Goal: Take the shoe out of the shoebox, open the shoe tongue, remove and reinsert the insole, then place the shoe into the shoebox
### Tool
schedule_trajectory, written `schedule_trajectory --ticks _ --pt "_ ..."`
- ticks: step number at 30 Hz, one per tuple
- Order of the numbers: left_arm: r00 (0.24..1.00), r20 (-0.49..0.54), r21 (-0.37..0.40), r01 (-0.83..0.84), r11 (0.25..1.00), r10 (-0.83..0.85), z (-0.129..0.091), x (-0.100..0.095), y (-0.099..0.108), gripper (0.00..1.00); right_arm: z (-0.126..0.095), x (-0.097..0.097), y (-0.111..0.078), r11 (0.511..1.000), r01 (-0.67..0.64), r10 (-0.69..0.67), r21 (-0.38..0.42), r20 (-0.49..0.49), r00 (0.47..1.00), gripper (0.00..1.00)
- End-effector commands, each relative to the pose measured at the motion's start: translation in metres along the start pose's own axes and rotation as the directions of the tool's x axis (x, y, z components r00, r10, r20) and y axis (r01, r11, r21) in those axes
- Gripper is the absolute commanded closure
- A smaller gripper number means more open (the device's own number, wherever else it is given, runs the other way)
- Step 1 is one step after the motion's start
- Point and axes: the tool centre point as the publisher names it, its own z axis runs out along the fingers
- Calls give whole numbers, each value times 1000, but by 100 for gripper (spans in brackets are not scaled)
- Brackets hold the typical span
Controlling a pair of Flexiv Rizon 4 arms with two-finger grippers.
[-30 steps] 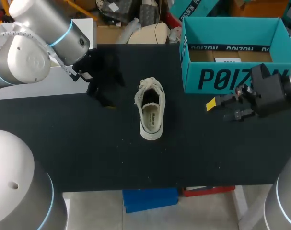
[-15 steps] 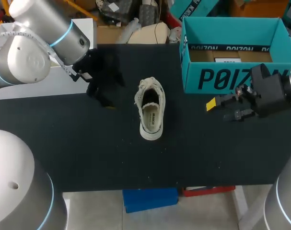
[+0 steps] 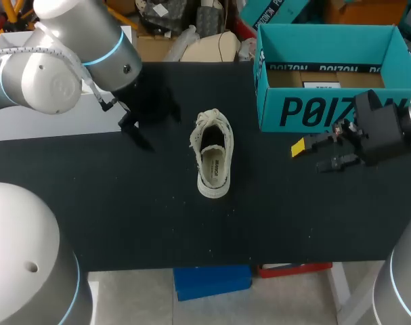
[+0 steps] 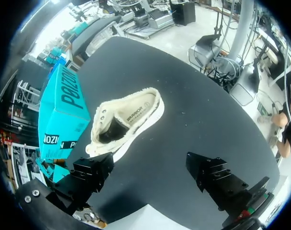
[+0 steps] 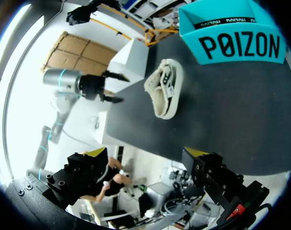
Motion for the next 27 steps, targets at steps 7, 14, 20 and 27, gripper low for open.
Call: schedule_trajectory --ticks 7,14,20,27 --pt "563 -348 -254 -826 503 749 25 -20 -13 0 0 0 0 1000 -1 1 0 2 1000 0" --pt "447 -391 -254 -893 373 805 48 -35 -11 0 0 0 0 1000 -1 1 0 2 1000 0" --pt "434 -377 -200 -901 386 818 65 -40 -4 21 0 0 0 1000 -1 1 0 2 1000 0" --pt "444 -354 -146 -896 420 823 85 -44 0 51 0 0 0 1000 -1 1 0 2 1000 0"
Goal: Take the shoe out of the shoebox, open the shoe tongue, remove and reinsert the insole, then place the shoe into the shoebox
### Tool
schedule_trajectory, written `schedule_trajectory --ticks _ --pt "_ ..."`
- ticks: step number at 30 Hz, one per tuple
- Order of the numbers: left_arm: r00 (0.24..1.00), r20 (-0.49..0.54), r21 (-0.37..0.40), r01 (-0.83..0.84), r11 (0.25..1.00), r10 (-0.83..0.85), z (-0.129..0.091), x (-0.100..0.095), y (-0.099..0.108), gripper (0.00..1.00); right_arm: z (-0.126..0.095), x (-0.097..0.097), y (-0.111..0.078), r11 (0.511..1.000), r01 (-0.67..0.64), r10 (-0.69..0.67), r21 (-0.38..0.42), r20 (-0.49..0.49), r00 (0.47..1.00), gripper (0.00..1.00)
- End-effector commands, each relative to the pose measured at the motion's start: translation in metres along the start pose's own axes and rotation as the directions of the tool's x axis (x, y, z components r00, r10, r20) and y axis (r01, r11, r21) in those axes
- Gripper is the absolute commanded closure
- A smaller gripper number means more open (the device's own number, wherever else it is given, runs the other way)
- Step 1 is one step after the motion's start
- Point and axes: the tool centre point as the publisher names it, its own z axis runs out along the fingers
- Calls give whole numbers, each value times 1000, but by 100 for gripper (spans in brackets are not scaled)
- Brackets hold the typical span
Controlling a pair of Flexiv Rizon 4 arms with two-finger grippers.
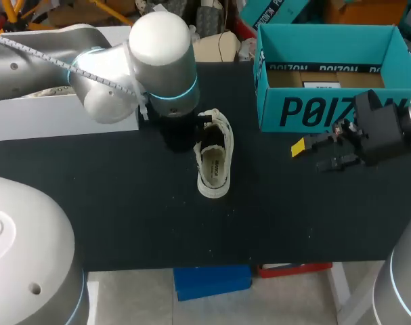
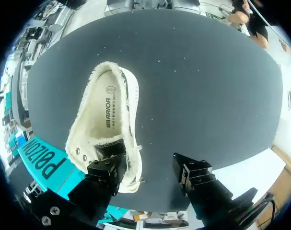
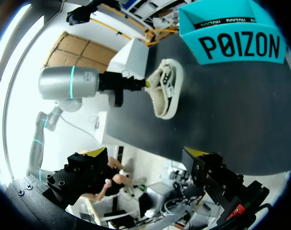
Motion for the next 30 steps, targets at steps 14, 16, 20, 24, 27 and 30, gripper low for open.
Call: schedule_trajectory --ticks 14,16,20,24,27,30 --pt "989 53 160 -148 976 141 44 -17 6 54 0 0 0 1000 -1 1 0 2 1000 0" --pt "989 55 166 -141 976 134 47 -19 7 56 0 0 0 1000 -1 1 0 2 1000 0" --pt "992 72 209 -113 971 100 51 -22 6 62 0 0 0 1000 -1 1 0 2 1000 0" --pt "993 70 227 -108 968 95 52 -25 4 62 0 0 0 1000 -1 1 0 2 1000 0" --pt "993 67 225 -107 968 94 53 -25 2 63 0 0 0 1000 -1 1 0 2 1000 0" --pt "994 65 234 -100 967 87 52 -25 -1 66 0 0 0 1000 -1 1 0 2 1000 0"
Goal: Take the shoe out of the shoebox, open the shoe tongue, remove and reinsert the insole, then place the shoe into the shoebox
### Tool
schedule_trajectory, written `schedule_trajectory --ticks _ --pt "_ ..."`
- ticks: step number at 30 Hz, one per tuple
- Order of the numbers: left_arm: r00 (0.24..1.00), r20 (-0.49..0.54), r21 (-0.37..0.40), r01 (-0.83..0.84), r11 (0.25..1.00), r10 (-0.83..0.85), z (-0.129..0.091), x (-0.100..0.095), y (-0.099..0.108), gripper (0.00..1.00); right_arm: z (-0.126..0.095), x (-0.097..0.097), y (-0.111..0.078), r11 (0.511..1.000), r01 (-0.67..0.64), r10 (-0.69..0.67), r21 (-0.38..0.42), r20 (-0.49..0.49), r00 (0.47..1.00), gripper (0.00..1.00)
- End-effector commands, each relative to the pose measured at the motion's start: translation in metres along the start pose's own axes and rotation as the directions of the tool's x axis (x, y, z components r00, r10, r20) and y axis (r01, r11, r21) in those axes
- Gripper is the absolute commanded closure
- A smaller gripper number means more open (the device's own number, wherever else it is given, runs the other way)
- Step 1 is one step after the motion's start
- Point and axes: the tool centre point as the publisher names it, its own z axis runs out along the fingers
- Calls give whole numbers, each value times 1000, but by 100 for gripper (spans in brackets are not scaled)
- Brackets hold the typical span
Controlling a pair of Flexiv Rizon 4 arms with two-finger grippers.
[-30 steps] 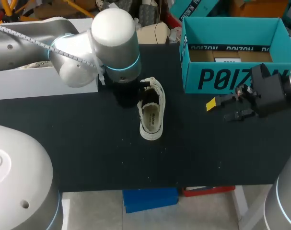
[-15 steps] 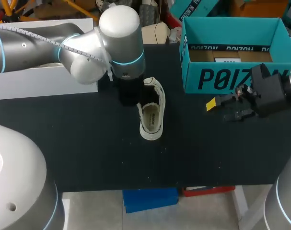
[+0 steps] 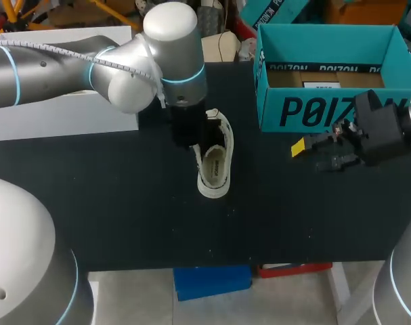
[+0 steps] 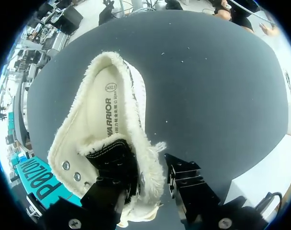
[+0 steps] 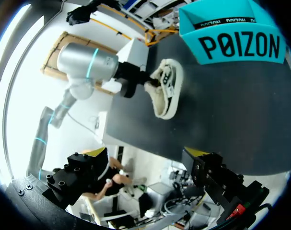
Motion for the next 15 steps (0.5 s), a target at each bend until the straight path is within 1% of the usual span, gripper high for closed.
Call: schedule_trajectory --ticks 1,3,9,11,12,14,15 --pt "1000 3 5 5 1000 -5 1 -2 -2 66 0 0 0 1000 -1 1 0 2 1000 0" --pt "1000 -4 -1 15 1000 -15 3 -2 -3 66 0 0 0 1000 -1 1 0 2 1000 0" --pt "999 -20 -5 31 1000 -31 11 1 -5 76 0 0 0 1000 -1 1 0 2 1000 0" --pt "999 -22 2 33 999 -33 13 1 -6 77 0 0 0 1000 -1 1 0 2 1000 0" --pt "999 -23 1 33 999 -33 14 1 -6 80 0 0 0 1000 -1 1 0 2 1000 0" --pt "999 -23 3 37 999 -37 16 0 -6 91 0 0 0 1000 -1 1 0 2 1000 0" --pt "999 -23 -14 37 999 -37 16 0 -6 95 0 0 0 1000 -1 1 0 2 1000 0"
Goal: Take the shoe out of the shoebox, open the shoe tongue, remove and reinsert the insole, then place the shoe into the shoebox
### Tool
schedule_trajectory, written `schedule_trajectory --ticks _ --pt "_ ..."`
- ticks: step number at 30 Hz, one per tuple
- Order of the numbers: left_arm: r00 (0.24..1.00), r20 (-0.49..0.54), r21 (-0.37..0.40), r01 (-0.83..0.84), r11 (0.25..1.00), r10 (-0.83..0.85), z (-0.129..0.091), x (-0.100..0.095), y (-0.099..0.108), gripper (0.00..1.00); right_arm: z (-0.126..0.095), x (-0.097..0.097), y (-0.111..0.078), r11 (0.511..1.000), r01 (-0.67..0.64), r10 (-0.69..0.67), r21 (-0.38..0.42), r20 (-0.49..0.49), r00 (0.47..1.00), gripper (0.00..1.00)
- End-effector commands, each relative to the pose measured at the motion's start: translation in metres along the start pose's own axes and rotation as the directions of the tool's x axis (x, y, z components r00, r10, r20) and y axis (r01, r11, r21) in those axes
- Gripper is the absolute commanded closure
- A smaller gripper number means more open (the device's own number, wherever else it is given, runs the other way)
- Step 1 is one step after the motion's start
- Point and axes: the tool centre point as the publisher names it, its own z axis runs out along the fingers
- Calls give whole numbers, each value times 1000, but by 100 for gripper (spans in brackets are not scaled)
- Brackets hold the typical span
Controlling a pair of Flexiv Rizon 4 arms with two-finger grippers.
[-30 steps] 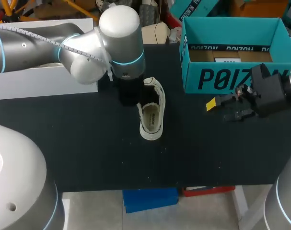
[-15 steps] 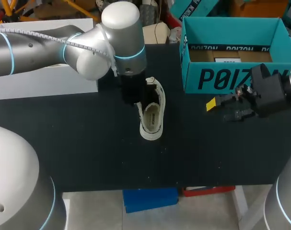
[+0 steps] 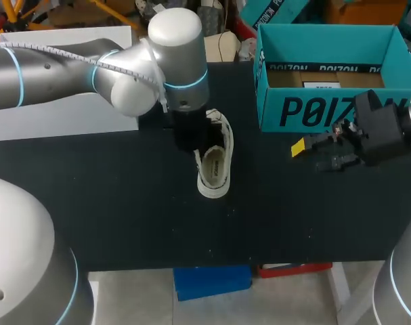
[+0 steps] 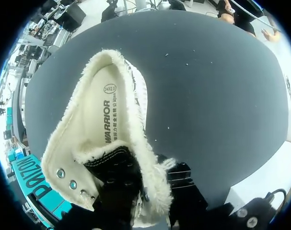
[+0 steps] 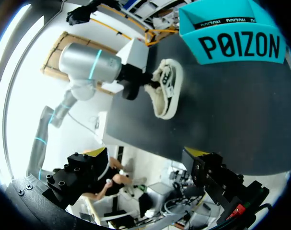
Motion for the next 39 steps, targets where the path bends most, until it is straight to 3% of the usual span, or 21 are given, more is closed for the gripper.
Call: schedule_trajectory --ticks 1,8,14,32,39 --pt "1000 -1 -19 1 1000 -1 7 -2 1 100 0 0 0 1000 -1 1 0 2 1000 0" --pt "1000 8 -47 19 999 -19 9 -2 4 100 0 0 0 1000 -1 1 0 2 1000 0" --pt "999 44 -59 9 998 -6 -12 -4 -2 100 0 0 0 1000 -1 1 0 2 1000 0" --pt "987 142 -194 103 976 -76 -133 -17 -9 100 0 0 0 1000 -1 1 0 2 1000 0" --pt "928 198 -172 350 921 -316 -180 -20 -3 100 0 0 0 1000 -1 1 0 2 1000 0"
